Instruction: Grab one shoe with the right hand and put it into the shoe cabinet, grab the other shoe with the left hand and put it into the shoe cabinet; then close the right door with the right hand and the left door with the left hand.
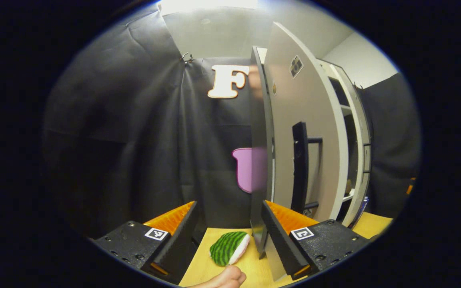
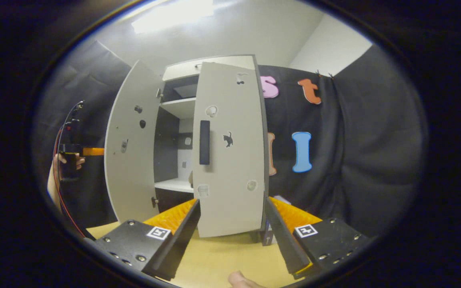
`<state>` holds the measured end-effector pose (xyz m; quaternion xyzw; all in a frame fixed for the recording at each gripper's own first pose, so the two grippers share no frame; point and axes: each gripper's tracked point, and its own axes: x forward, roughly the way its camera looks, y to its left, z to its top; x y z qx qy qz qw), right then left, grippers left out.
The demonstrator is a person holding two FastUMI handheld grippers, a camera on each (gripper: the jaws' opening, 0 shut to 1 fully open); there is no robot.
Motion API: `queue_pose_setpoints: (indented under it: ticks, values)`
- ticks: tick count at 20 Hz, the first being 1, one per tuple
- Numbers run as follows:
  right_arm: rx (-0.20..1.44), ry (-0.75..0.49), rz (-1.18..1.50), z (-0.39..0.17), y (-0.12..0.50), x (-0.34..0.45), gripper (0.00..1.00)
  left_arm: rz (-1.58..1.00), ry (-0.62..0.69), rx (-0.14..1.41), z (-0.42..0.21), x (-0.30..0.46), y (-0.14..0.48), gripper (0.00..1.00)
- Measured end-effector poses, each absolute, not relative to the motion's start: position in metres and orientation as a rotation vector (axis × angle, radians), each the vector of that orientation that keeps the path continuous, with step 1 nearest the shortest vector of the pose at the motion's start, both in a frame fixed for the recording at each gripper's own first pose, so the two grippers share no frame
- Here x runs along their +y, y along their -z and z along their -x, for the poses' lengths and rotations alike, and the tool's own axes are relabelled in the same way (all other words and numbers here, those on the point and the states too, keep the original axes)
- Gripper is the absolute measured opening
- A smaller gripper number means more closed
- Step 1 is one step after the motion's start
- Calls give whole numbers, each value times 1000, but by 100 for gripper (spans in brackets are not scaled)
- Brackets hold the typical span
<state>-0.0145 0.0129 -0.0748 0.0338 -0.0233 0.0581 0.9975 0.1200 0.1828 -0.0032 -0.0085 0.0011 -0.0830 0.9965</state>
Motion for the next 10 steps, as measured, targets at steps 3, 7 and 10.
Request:
queue_pose_setpoints:
  ticks: [3, 7, 10]
  values:
    - [9, -94, -70, 17, 92, 6, 97, -4, 181, 71, -124, 166, 15, 93]
    - [-14, -38, -75, 25, 88, -10, 97, -8, 184, 69, -122, 159, 7, 87]
    - [-44, -25, -44, 32, 81, -10, 97, -5, 169, 73, -123, 158, 7, 87]
